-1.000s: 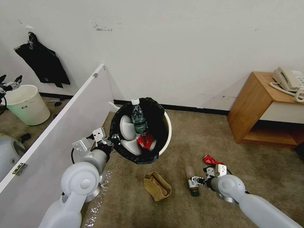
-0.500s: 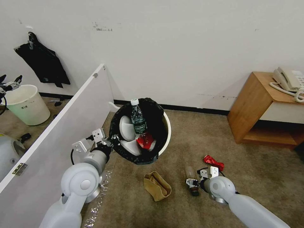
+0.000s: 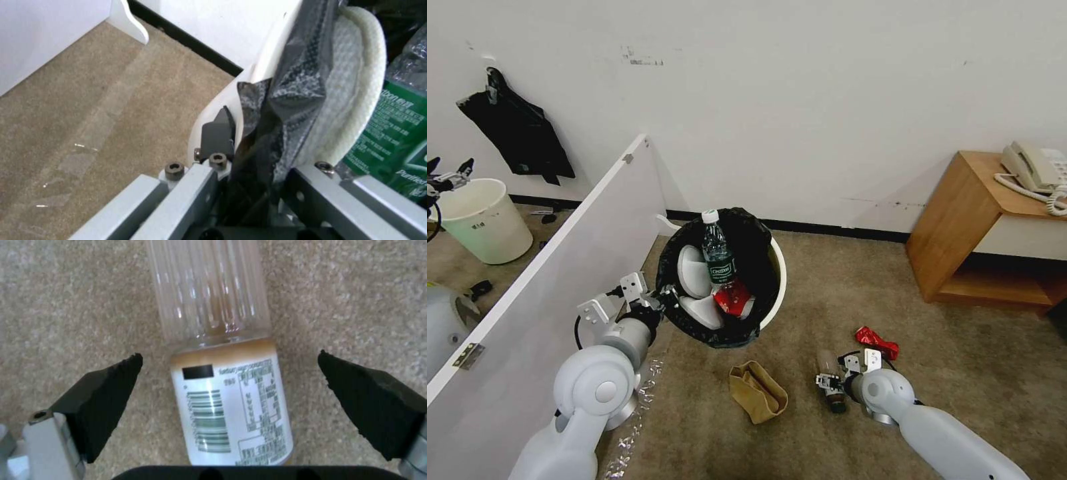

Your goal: Pick up the trash bin, then pick up the garbage from the floor and place it into the trash bin.

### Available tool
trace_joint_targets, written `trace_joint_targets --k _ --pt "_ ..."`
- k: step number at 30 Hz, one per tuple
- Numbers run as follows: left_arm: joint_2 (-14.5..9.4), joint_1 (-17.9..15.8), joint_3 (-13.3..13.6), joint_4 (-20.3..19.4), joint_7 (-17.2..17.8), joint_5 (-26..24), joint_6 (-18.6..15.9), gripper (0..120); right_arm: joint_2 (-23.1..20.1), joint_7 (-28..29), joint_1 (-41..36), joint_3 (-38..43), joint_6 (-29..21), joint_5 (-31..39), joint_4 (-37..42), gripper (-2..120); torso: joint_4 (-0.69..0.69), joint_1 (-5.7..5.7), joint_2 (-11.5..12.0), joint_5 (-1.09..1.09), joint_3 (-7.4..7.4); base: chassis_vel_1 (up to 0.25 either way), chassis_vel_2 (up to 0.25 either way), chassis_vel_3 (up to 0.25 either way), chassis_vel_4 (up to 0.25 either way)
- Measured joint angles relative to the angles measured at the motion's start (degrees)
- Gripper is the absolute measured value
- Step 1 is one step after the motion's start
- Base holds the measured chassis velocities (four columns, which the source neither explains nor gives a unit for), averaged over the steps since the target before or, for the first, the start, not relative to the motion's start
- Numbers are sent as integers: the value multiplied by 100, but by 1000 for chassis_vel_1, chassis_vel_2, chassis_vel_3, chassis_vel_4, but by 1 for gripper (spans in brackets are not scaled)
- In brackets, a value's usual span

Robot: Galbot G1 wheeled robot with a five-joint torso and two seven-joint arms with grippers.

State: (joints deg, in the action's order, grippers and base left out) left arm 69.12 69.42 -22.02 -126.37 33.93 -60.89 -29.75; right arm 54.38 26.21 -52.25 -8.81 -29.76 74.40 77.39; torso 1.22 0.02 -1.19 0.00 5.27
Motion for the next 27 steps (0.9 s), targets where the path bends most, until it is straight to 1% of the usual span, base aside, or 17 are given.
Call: trace_joint_targets --k 11,20,23,24,25,26,27 --pt "-2 11 26 -2 -7 10 3 1 5 -157 28 -15 3 -153 -103 100 0 0 0 0 0 0 0 0 0" --pt "-5 10 37 20 -12 16 4 1 89 -214 139 -87 13 -173 -218 100 0 0 0 0 0 0 0 0 0" --pt "8 1 39 45 -14 22 5 1 113 -245 168 -119 24 -186 -254 94 0 0 0 0 0 0 0 0 0" --pt "8 1 39 45 -14 22 5 1 113 -245 168 -119 24 -186 -254 94 0 0 0 0 0 0 0 0 0" --pt "14 -2 39 52 -16 26 5 1 119 -254 170 -122 29 -190 -261 92 1 0 0 -1 0 0 0 0 0" --pt "22 -4 38 64 -17 32 6 1 120 -261 169 -124 33 -200 -266 86 1 0 0 -3 -1 0 0 0 0" --pt "22 -4 38 64 -17 32 6 1 120 -261 169 -124 33 -200 -266 86 1 0 0 -3 -1 0 0 0 0"
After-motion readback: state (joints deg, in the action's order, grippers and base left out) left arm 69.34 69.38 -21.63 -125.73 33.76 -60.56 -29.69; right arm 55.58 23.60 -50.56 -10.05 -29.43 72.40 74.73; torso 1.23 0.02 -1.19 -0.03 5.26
